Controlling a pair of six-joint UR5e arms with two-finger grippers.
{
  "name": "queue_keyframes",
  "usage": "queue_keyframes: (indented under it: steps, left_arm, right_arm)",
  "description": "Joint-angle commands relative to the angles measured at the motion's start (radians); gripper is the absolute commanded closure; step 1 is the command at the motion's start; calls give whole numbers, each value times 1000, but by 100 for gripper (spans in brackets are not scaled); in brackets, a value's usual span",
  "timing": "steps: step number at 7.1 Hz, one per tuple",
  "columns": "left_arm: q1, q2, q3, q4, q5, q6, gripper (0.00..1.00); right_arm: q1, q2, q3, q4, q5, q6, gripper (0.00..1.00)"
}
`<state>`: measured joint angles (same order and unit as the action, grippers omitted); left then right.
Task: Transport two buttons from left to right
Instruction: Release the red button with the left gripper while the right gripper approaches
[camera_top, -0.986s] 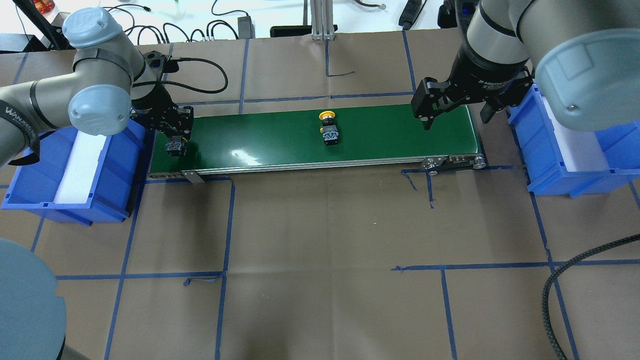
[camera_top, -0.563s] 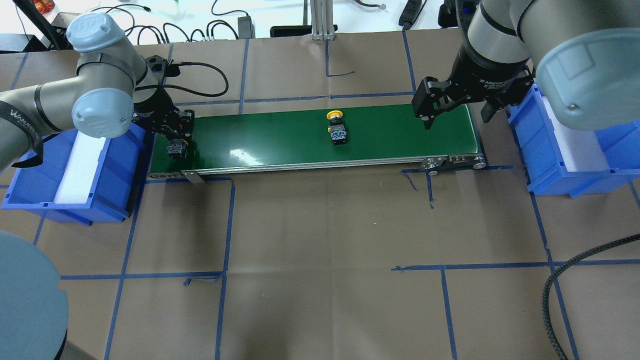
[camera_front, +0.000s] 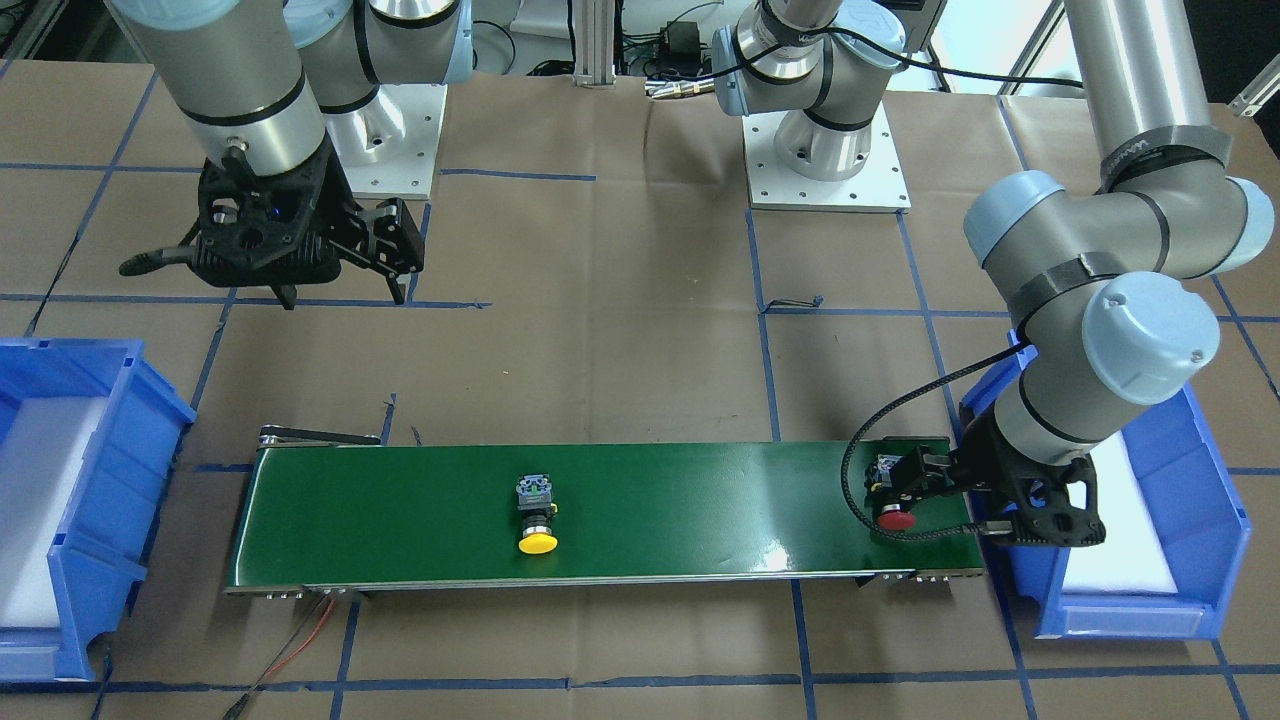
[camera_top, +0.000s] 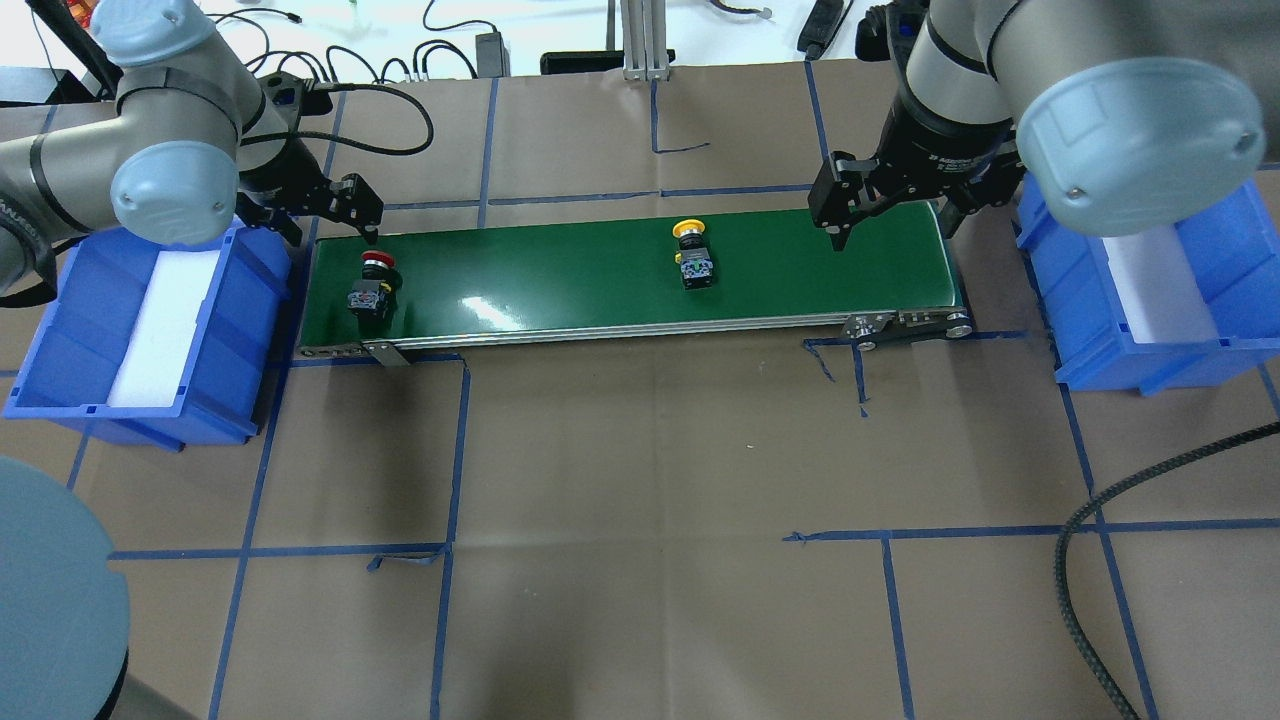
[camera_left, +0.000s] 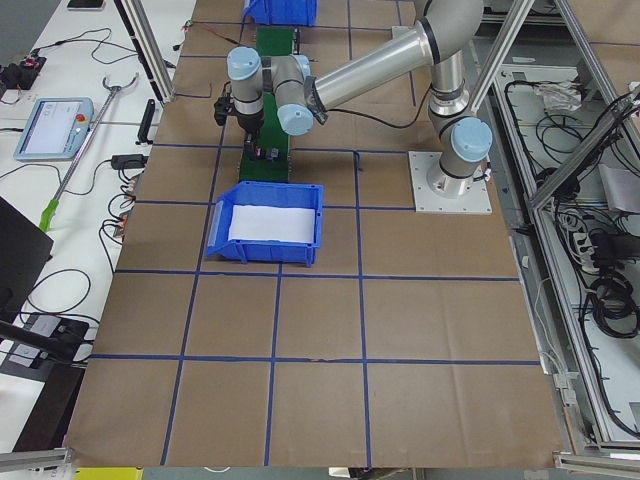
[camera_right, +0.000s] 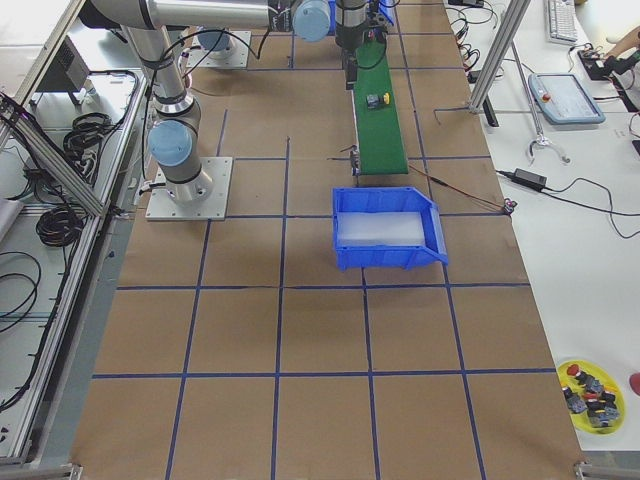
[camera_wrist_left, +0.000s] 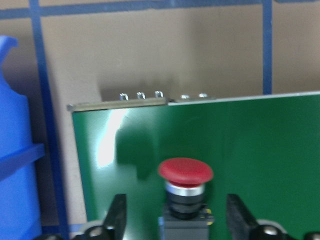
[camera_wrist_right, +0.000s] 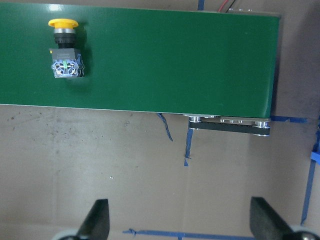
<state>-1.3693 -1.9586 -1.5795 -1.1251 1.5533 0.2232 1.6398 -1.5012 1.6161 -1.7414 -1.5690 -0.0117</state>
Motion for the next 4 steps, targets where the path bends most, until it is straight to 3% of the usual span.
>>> queue_keyframes:
  steps: [1, 4]
  left_arm:
    - [1, 3, 155, -204, -1, -48, 0]
    - [-36, 62, 340, -503, -7, -100, 0]
  right_arm:
    - [3, 85, -5, -113, 7, 4, 0]
    - [5, 215, 8, -342, 11, 9, 0]
